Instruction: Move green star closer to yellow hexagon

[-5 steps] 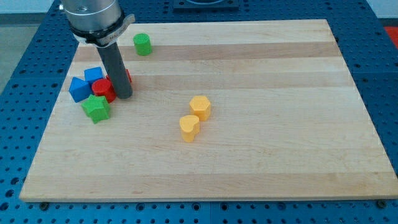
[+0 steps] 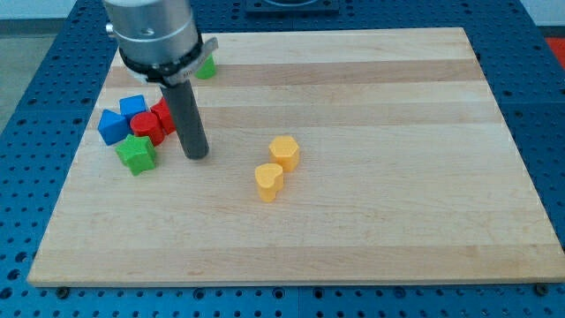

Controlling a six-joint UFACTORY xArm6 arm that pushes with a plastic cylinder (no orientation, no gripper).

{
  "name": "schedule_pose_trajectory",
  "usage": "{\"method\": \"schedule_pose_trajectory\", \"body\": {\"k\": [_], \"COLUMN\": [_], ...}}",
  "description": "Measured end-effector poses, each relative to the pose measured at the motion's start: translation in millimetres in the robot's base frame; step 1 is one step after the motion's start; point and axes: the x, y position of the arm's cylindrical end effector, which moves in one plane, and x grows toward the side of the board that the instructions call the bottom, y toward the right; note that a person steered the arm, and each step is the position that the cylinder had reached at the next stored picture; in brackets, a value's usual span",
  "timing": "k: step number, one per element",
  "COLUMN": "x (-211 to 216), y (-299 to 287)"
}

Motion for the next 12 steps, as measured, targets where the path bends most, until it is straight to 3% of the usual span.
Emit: {"method": "schedule_pose_trajectory", "body": {"k": [2, 4, 7, 9, 12], "x": [70.9, 55.5, 3.0, 2.6, -11.2], "y": [-23.2, -112.8, -156.5, -117.6, -7.7]}}
